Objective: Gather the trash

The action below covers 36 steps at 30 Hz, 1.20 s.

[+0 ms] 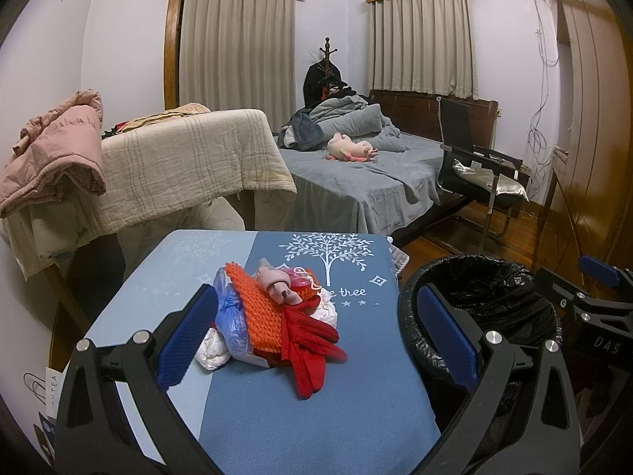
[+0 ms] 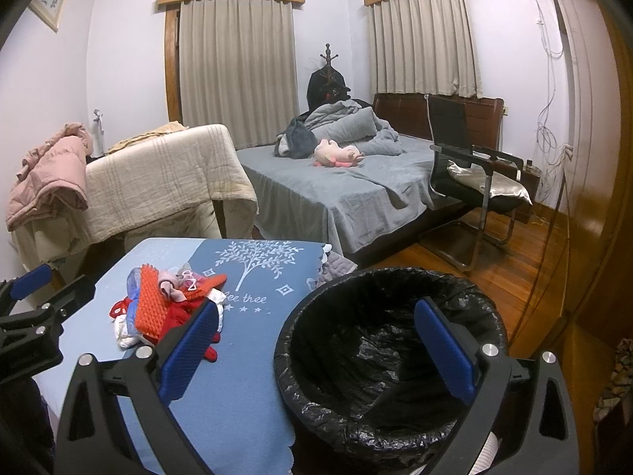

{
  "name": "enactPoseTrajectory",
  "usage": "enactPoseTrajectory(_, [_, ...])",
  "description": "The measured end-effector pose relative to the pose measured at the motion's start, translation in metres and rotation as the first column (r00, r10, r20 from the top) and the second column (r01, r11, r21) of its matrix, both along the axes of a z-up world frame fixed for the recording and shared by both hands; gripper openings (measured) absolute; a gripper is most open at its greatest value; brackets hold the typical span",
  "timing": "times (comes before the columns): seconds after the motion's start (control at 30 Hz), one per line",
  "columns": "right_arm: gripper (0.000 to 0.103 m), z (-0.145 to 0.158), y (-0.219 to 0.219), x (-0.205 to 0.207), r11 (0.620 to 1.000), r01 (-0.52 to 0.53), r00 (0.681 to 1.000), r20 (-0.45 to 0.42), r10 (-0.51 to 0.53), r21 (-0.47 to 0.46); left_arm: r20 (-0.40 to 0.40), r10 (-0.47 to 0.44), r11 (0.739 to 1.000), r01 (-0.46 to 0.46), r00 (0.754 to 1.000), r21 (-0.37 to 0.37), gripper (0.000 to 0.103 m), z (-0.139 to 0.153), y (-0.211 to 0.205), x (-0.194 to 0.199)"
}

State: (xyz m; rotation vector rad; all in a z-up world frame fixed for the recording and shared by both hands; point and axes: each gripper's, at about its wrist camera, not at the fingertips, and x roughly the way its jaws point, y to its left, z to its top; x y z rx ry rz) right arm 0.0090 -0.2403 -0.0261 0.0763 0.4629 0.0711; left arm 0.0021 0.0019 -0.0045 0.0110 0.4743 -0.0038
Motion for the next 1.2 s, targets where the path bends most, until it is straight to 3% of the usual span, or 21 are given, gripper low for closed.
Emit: enactPoseTrajectory(1.2, [0.097,0.0001,-0.0015,0.0028,1.000,0.000,1.000,-0.005,0.000,0.004,-0.002,0.001,1.000,-0.001,1.000,-0.001,0.098,-0.0001,0.0003,0.0003])
